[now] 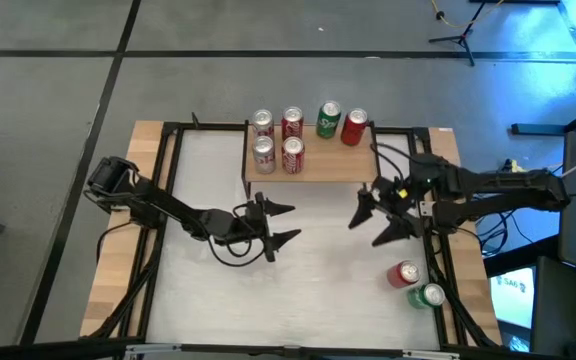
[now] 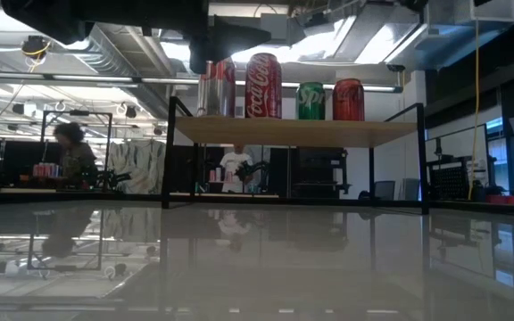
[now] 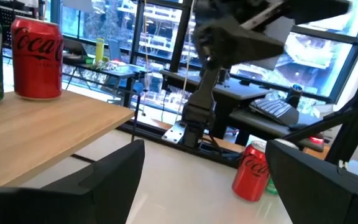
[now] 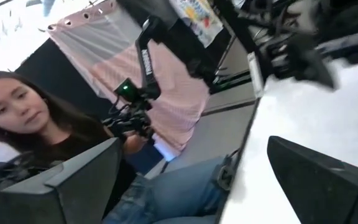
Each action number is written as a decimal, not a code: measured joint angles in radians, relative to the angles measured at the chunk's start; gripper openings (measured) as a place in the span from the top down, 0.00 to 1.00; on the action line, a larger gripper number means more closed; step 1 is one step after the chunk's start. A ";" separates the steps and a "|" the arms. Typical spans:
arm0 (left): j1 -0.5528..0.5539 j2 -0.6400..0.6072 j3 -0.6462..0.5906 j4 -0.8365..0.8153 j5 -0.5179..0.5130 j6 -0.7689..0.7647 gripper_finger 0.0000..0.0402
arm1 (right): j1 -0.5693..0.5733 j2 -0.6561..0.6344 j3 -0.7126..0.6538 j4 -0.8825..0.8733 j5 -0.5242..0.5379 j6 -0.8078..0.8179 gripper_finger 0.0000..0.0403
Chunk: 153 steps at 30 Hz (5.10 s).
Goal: Place canned beverage on shelf
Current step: Put the red-black soda can aligned with the other red-black soda can on the shelf
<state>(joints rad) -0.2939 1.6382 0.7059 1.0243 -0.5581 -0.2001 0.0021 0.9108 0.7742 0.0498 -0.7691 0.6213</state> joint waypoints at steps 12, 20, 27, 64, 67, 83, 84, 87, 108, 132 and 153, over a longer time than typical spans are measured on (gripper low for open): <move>0.000 0.000 0.000 -0.004 0.059 -0.002 0.19 | 0.251 0.000 0.000 -0.077 0.158 0.320 0.01; 0.000 0.000 -0.001 -0.007 0.059 -0.002 0.19 | 0.317 -0.010 0.000 -0.177 0.215 0.371 0.01; 0.000 0.000 -0.001 -0.016 0.059 -0.002 0.19 | 0.394 -0.027 0.135 -0.705 0.481 0.373 0.01; 0.000 0.000 -0.002 -0.023 0.058 -0.002 0.19 | 0.924 0.333 0.376 -1.402 0.830 0.662 0.01; 0.000 0.000 -0.002 -0.023 0.059 -0.002 0.19 | 0.944 0.348 0.376 -1.404 0.830 0.716 0.01; 0.000 0.000 -0.002 -0.055 0.059 -0.007 0.19 | 0.960 0.455 0.376 -1.406 0.849 0.788 0.01; 0.000 0.000 -0.002 -0.055 0.059 -0.007 0.19 | 0.960 0.462 0.376 -1.406 0.849 0.788 0.01; 0.000 0.000 -0.002 -0.055 0.059 -0.007 0.19 | 0.960 0.482 0.376 -1.405 0.848 0.788 0.01; 0.000 0.000 -0.002 -0.055 0.059 -0.007 0.19 | 0.960 0.581 0.376 -1.358 0.859 0.787 0.01; 0.000 0.000 -0.002 -0.055 0.059 -0.006 0.19 | 0.960 0.581 0.376 -1.336 0.864 0.980 0.01; 0.000 0.000 -0.002 -0.055 0.059 -0.007 0.19 | 0.959 0.627 0.376 -1.342 0.829 1.129 0.03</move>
<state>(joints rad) -0.2942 1.6382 0.7044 0.9689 -0.4995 -0.2070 0.9615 1.5373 1.1503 -1.2925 0.0601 1.7504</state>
